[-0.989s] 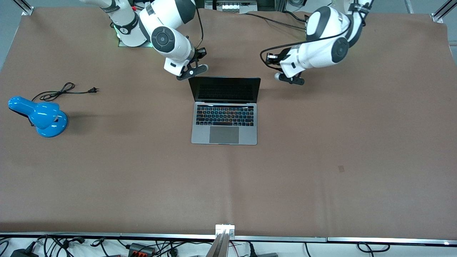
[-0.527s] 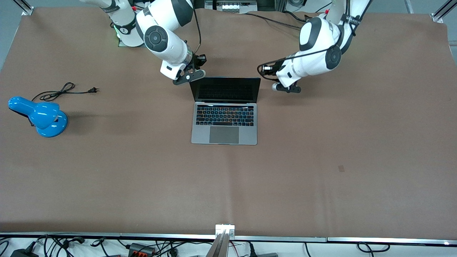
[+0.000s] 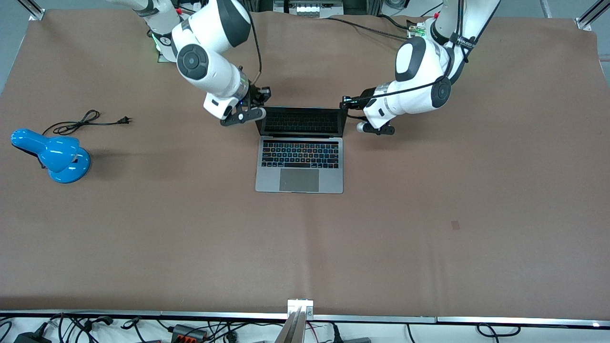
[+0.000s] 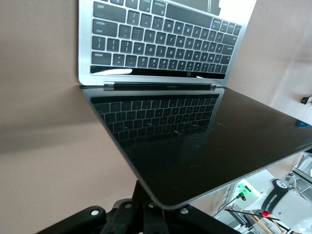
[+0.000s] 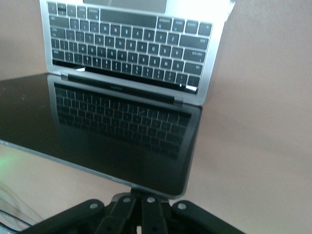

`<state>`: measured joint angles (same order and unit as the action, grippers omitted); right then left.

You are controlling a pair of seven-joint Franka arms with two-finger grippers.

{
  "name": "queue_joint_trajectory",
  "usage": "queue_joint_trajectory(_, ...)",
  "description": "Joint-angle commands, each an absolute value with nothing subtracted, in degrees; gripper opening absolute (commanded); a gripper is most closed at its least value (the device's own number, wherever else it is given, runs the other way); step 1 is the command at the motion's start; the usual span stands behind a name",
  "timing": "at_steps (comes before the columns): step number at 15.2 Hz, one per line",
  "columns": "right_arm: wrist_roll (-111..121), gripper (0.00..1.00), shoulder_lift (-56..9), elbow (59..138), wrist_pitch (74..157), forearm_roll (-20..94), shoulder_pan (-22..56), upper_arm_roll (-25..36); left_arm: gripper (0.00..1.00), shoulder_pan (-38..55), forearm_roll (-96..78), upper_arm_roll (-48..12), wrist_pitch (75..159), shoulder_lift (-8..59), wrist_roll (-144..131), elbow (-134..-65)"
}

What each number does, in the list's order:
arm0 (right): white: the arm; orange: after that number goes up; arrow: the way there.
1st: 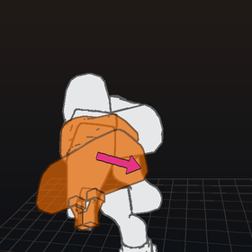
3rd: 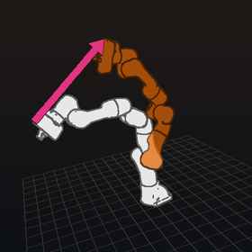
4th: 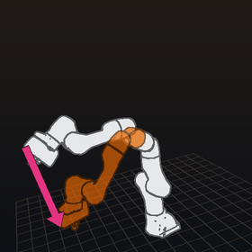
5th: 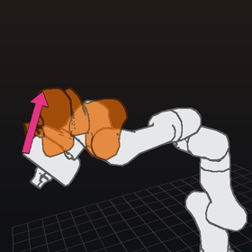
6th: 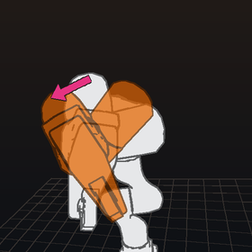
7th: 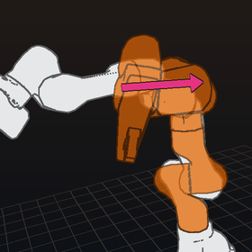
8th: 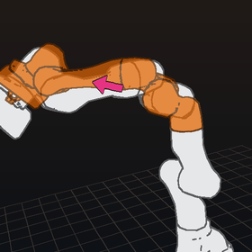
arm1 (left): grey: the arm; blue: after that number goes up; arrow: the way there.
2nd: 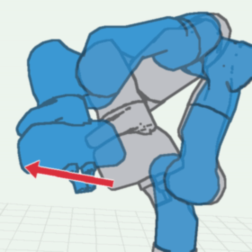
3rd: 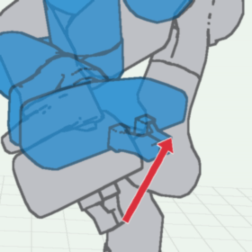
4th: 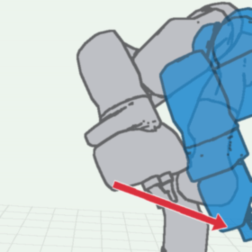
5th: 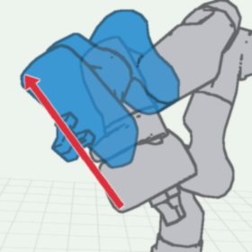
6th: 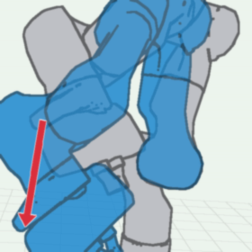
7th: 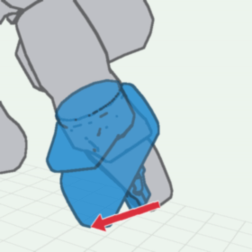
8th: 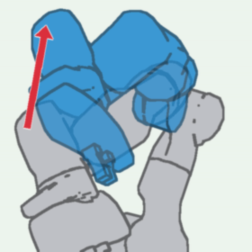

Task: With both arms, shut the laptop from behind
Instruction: 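Push the screen down with both grippers until the lid shuts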

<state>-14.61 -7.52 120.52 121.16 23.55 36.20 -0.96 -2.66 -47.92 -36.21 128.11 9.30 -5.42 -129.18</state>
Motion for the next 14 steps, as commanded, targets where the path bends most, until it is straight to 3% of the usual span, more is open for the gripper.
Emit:
queue_joint_trajectory(1, -15.47, 0.00, -11.68, 116.03, 121.73, 23.47, 35.51, -1.14, 0.00, -3.25, -48.16, -36.30, 129.19, 13.09, -5.71, -125.43)
queue_joint_trajectory(14, -15.38, 0.00, -27.67, 99.59, 122.08, 20.48, 31.64, -0.97, 0.00, -2.73, -42.10, -32.87, 130.78, 28.29, -8.96, -115.41)
